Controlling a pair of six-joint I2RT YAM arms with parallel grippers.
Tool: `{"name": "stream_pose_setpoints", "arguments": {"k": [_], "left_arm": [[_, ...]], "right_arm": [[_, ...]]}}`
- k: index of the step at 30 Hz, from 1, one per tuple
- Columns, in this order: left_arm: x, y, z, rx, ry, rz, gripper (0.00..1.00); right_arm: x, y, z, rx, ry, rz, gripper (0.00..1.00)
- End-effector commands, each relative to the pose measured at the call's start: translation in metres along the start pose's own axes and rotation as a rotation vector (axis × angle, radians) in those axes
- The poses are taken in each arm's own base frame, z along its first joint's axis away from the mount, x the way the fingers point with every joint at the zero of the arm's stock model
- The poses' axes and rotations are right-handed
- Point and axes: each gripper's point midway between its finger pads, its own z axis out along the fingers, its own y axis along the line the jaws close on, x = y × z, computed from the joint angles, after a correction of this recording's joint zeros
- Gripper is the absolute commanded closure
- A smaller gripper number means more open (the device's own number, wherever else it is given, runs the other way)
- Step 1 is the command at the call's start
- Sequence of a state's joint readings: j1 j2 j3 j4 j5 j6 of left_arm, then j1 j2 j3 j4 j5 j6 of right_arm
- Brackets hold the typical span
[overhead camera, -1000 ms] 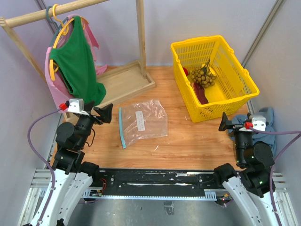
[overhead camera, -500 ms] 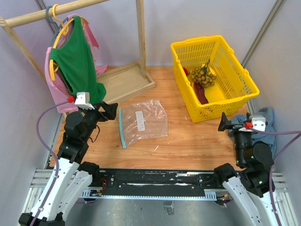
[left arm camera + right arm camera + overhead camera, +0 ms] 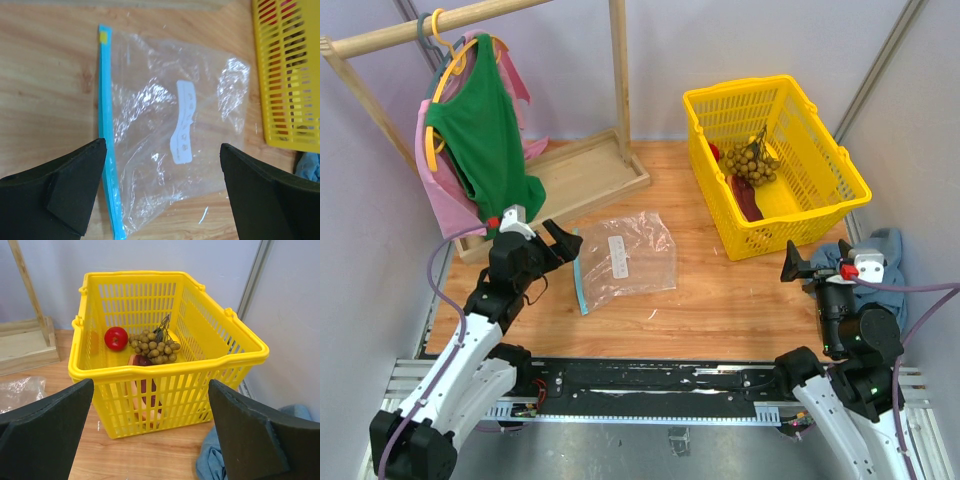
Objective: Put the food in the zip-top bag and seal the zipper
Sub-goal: Pick up the zipper food storage bag at the center of the board.
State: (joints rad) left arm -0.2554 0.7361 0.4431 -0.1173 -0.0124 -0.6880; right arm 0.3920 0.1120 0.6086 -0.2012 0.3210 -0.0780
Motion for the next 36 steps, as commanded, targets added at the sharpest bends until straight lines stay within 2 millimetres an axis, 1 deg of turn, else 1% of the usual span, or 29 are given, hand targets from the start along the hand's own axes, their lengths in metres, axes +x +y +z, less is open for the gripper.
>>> {"name": "stream_pose_setpoints", "arguments": {"k": [1, 4, 7, 17, 20, 24, 30, 32, 34, 36], "left_arm": [[0.018, 0.004, 0.013, 0.03, 0.017, -0.155, 0.02], [0.038, 0.015, 0.022, 0.01, 0.073, -0.188, 0.02], [0.051, 0.018, 0.027, 0.025, 0.109, -0.213, 0.03], [0.075, 0.034, 0.038, -0.012, 0.176, -0.209, 0.05], [0.079, 0.037, 0.04, -0.016, 0.188, -0.203, 0.06], [0.078, 0.029, 0.04, 0.021, 0.191, -0.207, 0.09], [0.067, 0.014, 0.035, 0.09, 0.161, -0.204, 0.19], [0.066, 0.011, 0.034, 0.106, 0.156, -0.209, 0.22], [0.065, 0.007, 0.033, 0.125, 0.155, -0.217, 0.28], [0.066, 0.006, 0.033, 0.138, 0.154, -0.232, 0.29]], "right_arm": [[-0.008, 0.002, 0.0, -0.012, -0.045, 0.02, 0.02], [-0.009, 0.003, -0.001, -0.019, -0.052, 0.018, 0.02], [-0.009, 0.003, -0.002, -0.025, -0.059, 0.012, 0.02], [-0.01, 0.006, -0.002, -0.039, -0.064, 0.009, 0.01], [-0.01, 0.007, -0.002, -0.044, -0.064, 0.009, 0.02], [-0.01, 0.009, -0.002, -0.058, -0.066, 0.008, 0.02], [-0.009, 0.01, -0.001, -0.058, -0.063, 0.006, 0.02], [-0.01, 0.009, -0.002, -0.059, -0.066, 0.006, 0.02], [-0.009, 0.009, -0.002, -0.058, -0.065, 0.005, 0.02], [-0.009, 0.01, -0.001, -0.06, -0.064, 0.005, 0.02]]}}
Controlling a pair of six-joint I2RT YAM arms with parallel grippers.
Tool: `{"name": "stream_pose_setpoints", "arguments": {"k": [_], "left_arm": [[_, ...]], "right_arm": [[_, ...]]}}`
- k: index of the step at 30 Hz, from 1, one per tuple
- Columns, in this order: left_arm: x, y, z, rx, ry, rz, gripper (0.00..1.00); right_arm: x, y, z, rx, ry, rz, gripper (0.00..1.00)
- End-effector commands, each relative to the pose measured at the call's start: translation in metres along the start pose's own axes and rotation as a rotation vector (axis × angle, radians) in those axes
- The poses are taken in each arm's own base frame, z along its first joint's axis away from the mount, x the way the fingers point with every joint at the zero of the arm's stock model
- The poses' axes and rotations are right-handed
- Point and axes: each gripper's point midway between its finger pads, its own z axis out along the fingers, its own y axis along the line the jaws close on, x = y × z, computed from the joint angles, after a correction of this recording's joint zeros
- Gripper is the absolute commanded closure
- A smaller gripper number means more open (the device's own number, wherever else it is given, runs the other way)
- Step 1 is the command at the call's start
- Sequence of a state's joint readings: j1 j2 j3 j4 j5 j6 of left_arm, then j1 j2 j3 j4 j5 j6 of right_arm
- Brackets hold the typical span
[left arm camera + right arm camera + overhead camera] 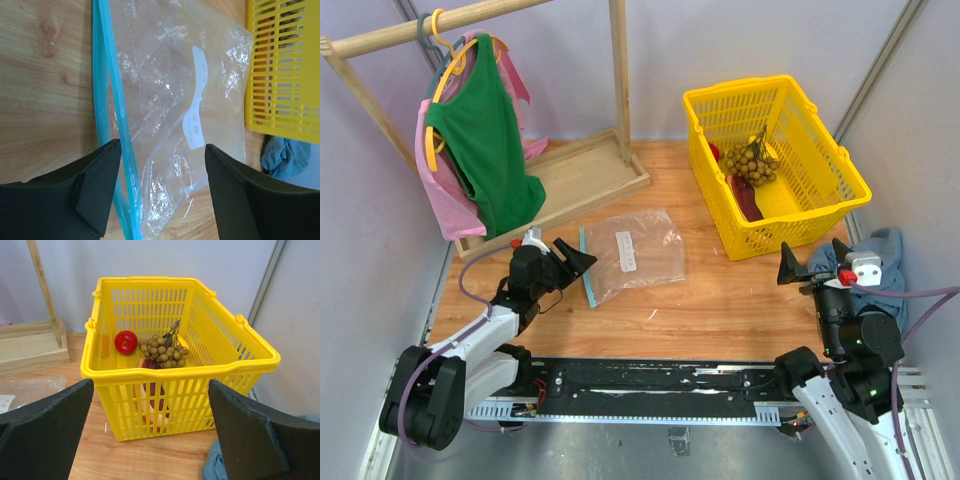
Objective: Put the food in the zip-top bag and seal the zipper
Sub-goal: Pick up the zipper food storage bag at the center of the board.
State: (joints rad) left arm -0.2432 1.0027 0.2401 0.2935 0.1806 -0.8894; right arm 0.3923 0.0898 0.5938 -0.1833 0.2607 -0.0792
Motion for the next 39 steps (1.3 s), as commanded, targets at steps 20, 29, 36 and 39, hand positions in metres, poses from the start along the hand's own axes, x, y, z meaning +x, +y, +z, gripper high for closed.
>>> {"name": "stream_pose_setpoints", "arguments": {"k": [20, 29, 36, 39], "left_arm": [[0.016, 0.013, 0.015, 0.035, 0.035, -0.099, 0.28], [0.017, 0.01, 0.017, 0.058, 0.049, -0.097, 0.34], [0.02, 0.008, 0.018, 0.097, 0.068, -0.132, 0.44], [0.022, 0.008, 0.02, 0.102, 0.085, -0.137, 0.44]], "right_arm": [[-0.005, 0.003, 0.001, -0.02, -0.028, -0.004, 0.02], [-0.004, 0.004, 0.002, -0.023, -0.022, -0.004, 0.02], [-0.003, 0.004, 0.002, -0.024, -0.021, -0.004, 0.02], [-0.003, 0.005, 0.002, -0.025, -0.02, -0.005, 0.02]]}}
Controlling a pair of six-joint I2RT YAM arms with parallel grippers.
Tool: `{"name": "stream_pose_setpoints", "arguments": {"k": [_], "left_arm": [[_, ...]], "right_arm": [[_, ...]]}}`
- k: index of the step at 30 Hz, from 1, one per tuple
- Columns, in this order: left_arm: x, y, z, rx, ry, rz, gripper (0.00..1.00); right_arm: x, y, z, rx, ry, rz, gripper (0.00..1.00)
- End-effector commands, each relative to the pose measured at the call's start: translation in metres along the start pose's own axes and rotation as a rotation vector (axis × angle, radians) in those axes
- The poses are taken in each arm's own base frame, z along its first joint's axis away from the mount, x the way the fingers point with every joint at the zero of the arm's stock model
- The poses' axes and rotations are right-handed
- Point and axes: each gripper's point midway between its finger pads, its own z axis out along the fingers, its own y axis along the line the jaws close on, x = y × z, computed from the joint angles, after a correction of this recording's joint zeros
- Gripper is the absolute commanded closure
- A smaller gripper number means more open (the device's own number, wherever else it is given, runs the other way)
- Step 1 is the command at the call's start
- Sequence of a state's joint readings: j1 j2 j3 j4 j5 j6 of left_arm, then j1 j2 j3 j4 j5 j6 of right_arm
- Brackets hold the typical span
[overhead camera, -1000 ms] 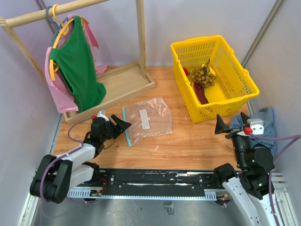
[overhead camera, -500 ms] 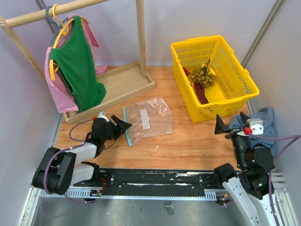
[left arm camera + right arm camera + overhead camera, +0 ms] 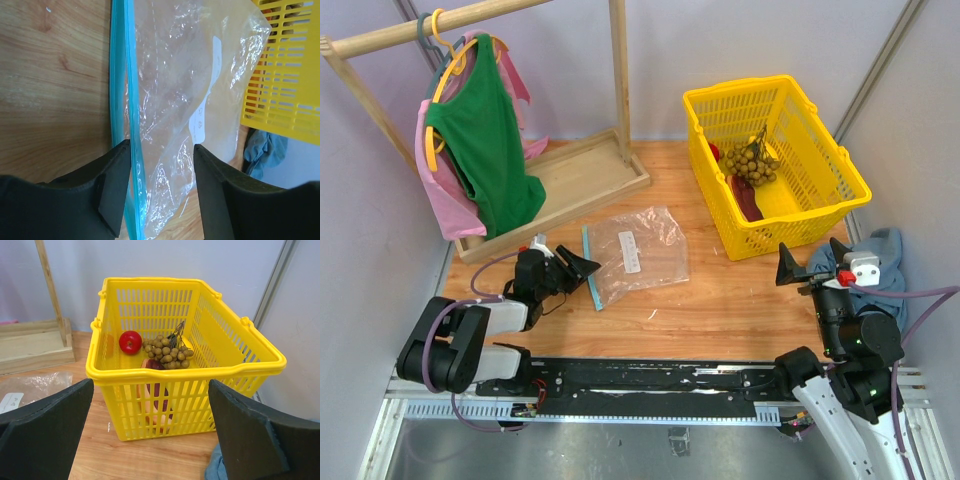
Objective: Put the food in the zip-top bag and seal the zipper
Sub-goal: Pick up the zipper food storage bag at the center of the board.
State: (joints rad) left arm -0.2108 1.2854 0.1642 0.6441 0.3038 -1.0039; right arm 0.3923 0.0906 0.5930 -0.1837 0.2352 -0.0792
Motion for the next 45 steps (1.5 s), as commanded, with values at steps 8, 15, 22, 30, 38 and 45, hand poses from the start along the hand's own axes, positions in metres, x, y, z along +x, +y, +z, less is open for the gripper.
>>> {"name": "stream_pose_setpoints", "arguments": {"k": [8, 15, 22, 30, 38, 45], "left_arm": [[0.004, -0.006, 0.007, 0.073, 0.031, -0.045, 0.5], [0.006, -0.019, 0.008, 0.149, 0.051, -0.063, 0.77], [-0.012, -0.04, -0.003, 0.146, -0.002, 0.043, 1.0], [-0.066, -0.093, -0.042, 0.093, -0.177, 0.288, 1.0], [-0.096, -0.146, -0.075, 0.028, -0.162, 0.494, 1.0], [-0.118, -0.174, -0.105, -0.076, -0.179, 0.653, 1.0]], "right_arm": [[-0.003, 0.002, 0.003, -0.008, -0.016, -0.006, 0.02], [-0.004, 0.006, 0.004, -0.03, -0.009, -0.005, 0.02], [-0.007, 0.013, 0.009, -0.075, 0.032, -0.014, 0.02], [-0.012, 0.033, 0.026, -0.163, 0.115, 0.003, 0.02], [-0.006, 0.087, 0.053, -0.41, 0.257, 0.049, 0.02], [-0.006, 0.129, 0.079, -0.564, 0.343, 0.163, 0.01]]}}
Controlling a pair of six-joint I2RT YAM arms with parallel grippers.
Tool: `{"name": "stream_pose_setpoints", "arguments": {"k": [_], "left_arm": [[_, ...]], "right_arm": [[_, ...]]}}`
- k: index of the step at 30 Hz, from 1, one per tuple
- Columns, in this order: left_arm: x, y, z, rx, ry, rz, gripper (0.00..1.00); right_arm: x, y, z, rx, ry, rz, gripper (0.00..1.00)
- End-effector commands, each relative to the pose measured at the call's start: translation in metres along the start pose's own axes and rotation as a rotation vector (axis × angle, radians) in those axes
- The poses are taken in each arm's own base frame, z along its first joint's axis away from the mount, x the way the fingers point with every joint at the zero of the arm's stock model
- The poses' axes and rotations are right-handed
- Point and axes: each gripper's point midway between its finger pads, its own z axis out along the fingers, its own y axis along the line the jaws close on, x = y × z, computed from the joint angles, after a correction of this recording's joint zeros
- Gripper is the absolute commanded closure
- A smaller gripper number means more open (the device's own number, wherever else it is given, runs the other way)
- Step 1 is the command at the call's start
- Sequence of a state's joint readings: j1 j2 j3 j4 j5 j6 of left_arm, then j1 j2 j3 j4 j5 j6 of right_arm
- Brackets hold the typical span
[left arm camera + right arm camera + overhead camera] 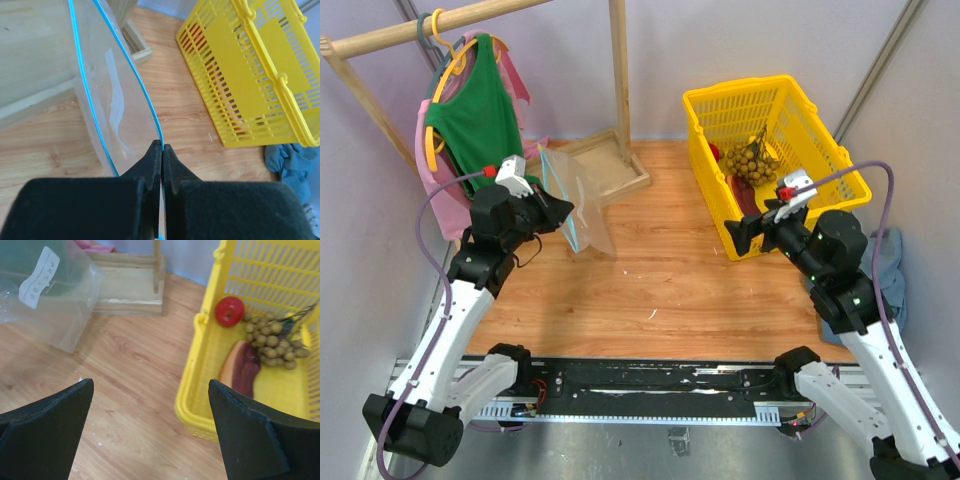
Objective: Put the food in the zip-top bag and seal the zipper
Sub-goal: Pick up the zipper food storage bag at the center of the board, then open the zipper of the food storage bag.
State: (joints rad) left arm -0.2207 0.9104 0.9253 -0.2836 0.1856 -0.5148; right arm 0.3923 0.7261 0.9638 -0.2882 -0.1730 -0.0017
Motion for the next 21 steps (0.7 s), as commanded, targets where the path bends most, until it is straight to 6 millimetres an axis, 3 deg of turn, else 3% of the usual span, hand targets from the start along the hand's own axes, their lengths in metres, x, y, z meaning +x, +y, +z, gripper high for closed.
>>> {"name": "stream_pose_setpoints", "arguments": {"k": [1, 6, 11, 21], "left_arm": [[0.004, 0.017, -0.015, -0.129, 0.088, 0.138, 1.0], [0.002, 0.008, -0.014, -0.154, 0.146, 0.207, 1.0], [0.004, -0.018, -0.007, -0.125, 0.179, 0.281, 1.0], [0.057, -0.061, 0.025, -0.077, 0.276, 0.363, 1.0]], "right_arm": [[-0.01, 0.032, 0.021, -0.167, 0.005, 0.11, 0.02], [-0.014, 0.058, 0.058, -0.218, 0.019, 0.146, 0.01], [-0.018, 0.083, 0.092, -0.237, 0.042, 0.232, 0.01], [-0.012, 0.1, 0.13, -0.207, 0.052, 0.443, 0.07]]}}
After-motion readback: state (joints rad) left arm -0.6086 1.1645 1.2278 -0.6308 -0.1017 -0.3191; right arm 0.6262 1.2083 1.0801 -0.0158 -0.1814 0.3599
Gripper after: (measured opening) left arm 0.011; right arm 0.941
